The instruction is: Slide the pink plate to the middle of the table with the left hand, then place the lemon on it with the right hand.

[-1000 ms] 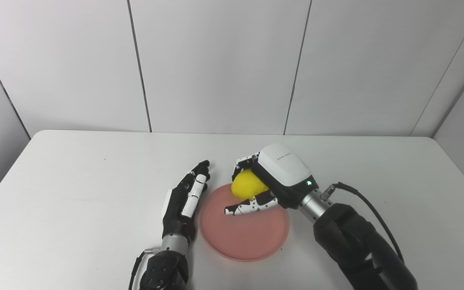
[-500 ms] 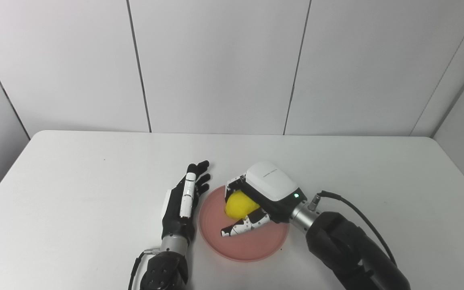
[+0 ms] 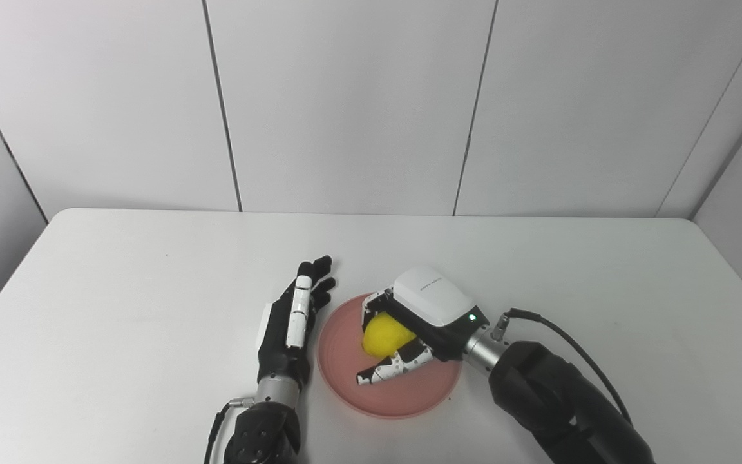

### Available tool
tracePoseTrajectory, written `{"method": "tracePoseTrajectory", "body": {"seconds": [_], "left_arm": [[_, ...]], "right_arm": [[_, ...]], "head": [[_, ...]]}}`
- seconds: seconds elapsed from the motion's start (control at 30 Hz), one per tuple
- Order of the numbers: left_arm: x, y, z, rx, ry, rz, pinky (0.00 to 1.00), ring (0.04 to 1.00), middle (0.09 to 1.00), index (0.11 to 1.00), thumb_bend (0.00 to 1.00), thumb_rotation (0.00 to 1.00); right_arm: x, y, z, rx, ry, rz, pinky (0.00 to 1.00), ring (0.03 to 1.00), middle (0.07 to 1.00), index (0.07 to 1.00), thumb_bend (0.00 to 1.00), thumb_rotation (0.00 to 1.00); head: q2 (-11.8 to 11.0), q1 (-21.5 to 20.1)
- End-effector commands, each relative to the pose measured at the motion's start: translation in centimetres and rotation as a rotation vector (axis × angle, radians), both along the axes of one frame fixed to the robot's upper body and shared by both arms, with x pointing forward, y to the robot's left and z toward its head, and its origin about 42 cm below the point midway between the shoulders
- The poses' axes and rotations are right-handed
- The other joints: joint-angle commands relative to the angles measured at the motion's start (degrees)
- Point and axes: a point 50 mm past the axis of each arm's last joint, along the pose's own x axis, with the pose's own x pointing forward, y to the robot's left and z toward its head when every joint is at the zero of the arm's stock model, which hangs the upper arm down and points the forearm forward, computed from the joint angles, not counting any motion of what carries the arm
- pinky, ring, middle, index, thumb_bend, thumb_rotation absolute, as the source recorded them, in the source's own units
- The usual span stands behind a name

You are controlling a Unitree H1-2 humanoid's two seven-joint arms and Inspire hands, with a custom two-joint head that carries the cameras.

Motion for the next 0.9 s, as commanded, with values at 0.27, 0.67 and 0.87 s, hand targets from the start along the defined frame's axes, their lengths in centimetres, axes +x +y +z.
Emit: {"method": "tracePoseTrajectory", "body": {"seconds": [0.27, 0.67, 0.87], "left_arm": [[-0.44, -1.21, -0.60, -0.042, 0.038, 0.002, 0.93, 0.866, 0.898, 0.763, 0.57, 0.96], [-0.34, -1.21, -0.51, -0.053, 0.051, 0.005, 0.89, 0.863, 0.905, 0.758, 0.61, 0.94], [-0.38, -1.15, -0.39, -0.049, 0.054, 0.004, 0.85, 0.863, 0.912, 0.753, 0.59, 0.95]], "right_arm": [[0.65, 0.43, 2.48, -0.019, -0.130, 0.035, 0.20, 0.273, 0.356, 0.382, 0.68, 0.70], [0.66, -0.13, 2.12, -0.087, -0.092, -0.001, 0.45, 0.529, 0.585, 0.612, 0.77, 0.93], [0.66, -0.22, 2.08, -0.107, -0.099, -0.002, 0.47, 0.548, 0.609, 0.614, 0.76, 0.96]], "head": [[0.2, -0.2], [0.2, 0.0], [0.2, 0.0]]}}
